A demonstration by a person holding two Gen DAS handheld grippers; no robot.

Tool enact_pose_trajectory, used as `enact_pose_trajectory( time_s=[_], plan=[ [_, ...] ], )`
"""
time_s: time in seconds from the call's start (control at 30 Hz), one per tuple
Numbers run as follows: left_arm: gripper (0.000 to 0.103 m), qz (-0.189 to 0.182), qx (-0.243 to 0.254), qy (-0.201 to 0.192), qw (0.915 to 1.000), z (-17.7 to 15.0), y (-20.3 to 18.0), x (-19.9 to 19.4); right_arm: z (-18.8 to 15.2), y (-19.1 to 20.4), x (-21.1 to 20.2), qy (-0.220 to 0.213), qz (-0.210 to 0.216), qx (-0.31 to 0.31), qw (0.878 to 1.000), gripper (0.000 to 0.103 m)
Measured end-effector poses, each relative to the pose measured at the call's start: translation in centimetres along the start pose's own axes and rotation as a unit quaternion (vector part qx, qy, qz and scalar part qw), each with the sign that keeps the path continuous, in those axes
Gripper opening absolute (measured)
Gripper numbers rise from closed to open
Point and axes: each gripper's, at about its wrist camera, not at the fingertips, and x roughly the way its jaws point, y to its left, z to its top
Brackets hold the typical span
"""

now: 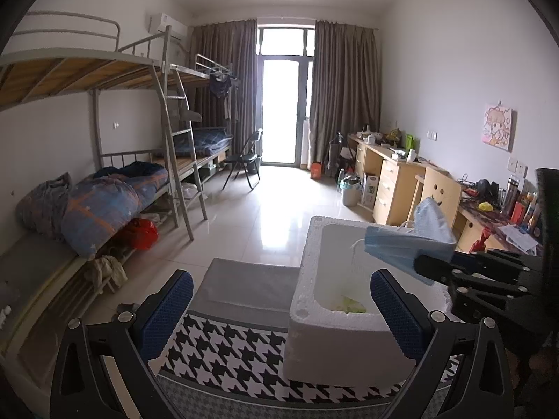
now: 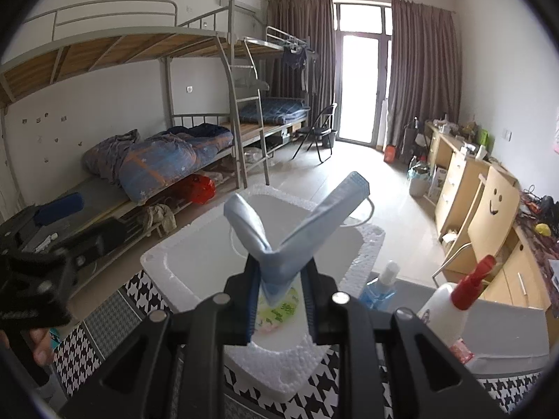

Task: Organize soft objects
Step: 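Lower the blue mask into the foam box and open the right tool, then withdraw both open tools from the foam box back toward the table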

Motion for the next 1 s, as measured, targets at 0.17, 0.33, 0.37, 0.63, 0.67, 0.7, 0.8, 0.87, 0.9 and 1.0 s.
enact_pose_trajectory(
  time_s=[0.17, 0.33, 0.37, 0.63, 0.67, 0.7, 0.8, 0.87, 0.9, 1.0],
  plan=[
    [0.102, 0.002, -0.006, -0.004, 1.0, -0.3, 0.4, -0.7, -0.1, -0.2, 0.8, 0.015, 0.013, 0.007, 1.0, 0.027],
    [0.102, 0.005, -0.001, -0.004, 1.0, -0.5, 0.5, -1.1, -0.4, -0.2, 1.3, 0.03, 0.02, 0.001, 0.999, 0.058],
    [0.102, 0.005, -0.001, -0.003, 1.0, -0.5, 0.6, -1.1, -0.5, -0.1, 1.2, 0.029, 0.017, 0.002, 0.999, 0.058],
    [0.102, -0.002, 0.002, -0.004, 1.0, -0.8, 0.4, -1.5, -0.5, -0.3, 0.0, 0.021, 0.011, 0.008, 1.0, 0.059],
    [0.102, -0.003, 0.003, -0.004, 1.0, -0.8, 0.3, -1.6, -0.5, -0.3, -0.3, 0.019, 0.011, 0.007, 1.0, 0.059],
    [0.102, -0.004, 0.004, -0.004, 1.0, -0.8, 0.2, -1.6, -0.4, -0.3, -0.6, 0.016, 0.008, 0.007, 1.0, 0.061],
    [0.102, -0.004, 0.007, -0.007, 0.9999, -0.8, -0.1, -2.0, -0.3, -0.6, -1.4, 0.004, 0.005, 0.012, 1.0, 0.081],
    [0.102, -0.005, 0.008, -0.008, 0.9999, -0.8, -0.3, -2.2, -0.4, -0.6, -2.0, -0.009, -0.005, 0.017, 1.0, 0.091],
    [0.102, -0.007, 0.008, -0.009, 0.9999, -0.9, -0.4, -2.4, -0.4, -0.5, -2.3, -0.013, -0.007, 0.016, 1.0, 0.094],
    [0.102, -0.011, 0.009, -0.01, 0.9999, -0.9, -0.6, -2.8, -0.5, -0.2, -3.1, -0.024, -0.011, 0.01, 1.0, 0.094]
  ],
)
